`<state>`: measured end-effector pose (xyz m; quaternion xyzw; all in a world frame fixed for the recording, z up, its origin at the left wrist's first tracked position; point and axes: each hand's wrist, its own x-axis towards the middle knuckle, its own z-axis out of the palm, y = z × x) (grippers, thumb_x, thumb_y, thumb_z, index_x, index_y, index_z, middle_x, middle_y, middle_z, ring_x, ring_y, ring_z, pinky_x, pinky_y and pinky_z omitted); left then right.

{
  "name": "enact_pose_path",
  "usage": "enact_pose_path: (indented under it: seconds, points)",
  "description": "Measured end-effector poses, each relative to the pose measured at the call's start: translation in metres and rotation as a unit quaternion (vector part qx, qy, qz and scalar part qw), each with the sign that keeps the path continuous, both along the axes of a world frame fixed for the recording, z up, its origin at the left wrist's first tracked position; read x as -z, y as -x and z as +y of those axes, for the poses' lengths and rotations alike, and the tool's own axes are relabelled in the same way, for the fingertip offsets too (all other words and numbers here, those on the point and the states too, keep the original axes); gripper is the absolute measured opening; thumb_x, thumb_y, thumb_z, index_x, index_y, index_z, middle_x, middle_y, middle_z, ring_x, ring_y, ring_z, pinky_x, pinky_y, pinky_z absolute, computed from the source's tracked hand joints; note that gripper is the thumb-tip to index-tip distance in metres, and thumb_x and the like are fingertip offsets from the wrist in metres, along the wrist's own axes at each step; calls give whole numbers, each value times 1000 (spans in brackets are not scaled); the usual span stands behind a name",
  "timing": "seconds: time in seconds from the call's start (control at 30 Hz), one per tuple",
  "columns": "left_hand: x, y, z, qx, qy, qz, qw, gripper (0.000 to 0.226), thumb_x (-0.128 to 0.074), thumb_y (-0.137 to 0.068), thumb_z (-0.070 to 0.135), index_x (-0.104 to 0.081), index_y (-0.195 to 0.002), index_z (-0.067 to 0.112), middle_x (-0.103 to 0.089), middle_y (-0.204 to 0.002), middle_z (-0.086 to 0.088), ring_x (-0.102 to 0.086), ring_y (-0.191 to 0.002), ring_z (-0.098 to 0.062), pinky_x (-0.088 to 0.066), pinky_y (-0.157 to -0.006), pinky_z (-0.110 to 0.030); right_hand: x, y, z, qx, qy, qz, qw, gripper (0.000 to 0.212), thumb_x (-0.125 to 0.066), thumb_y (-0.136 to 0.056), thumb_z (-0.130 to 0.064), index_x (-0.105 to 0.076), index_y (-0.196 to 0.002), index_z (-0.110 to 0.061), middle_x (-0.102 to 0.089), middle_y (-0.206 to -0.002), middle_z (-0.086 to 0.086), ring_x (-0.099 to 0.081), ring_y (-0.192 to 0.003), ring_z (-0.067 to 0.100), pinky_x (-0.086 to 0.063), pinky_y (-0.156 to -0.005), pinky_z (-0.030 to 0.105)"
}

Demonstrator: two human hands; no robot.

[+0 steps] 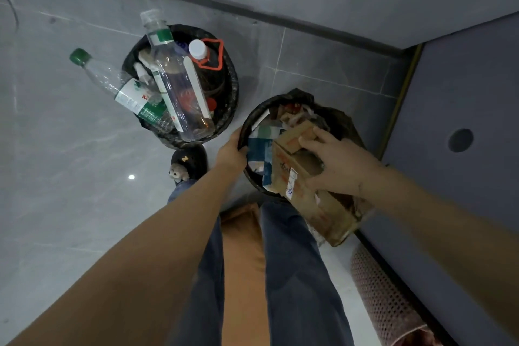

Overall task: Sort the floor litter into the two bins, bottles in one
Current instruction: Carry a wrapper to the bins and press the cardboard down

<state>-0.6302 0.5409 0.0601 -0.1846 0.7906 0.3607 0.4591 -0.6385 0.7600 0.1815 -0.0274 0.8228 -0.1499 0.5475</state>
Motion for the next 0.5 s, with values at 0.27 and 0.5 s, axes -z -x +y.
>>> enact_pose_path:
  seconds: [0.27, 0.5]
  points:
    - [-18, -25, -15, -106, -26, 3, 994, 52, -53, -96, 18, -36, -145, 21, -45, -141, -6, -52, -121, -22, -44, -102, -36, 49, 83, -40, 9, -63, -197, 978, 89, -72, -78, -38, -25, -150, -19, -25, -153, 8, -34, -136, 28, -39, -98, 30]
    - [-90, -57, 9, -65, -200, 45, 977, 64, -74, -80, 37, -44, -135, 28, -44, -132, 10, -43, -120, -2, -41, -106, -32, 63, 75, -36, 22, -74, -229, 970, 89, -68, -81, -41, -19, -152, -20, -16, -157, 7, -21, -143, 26, -30, -111, 37]
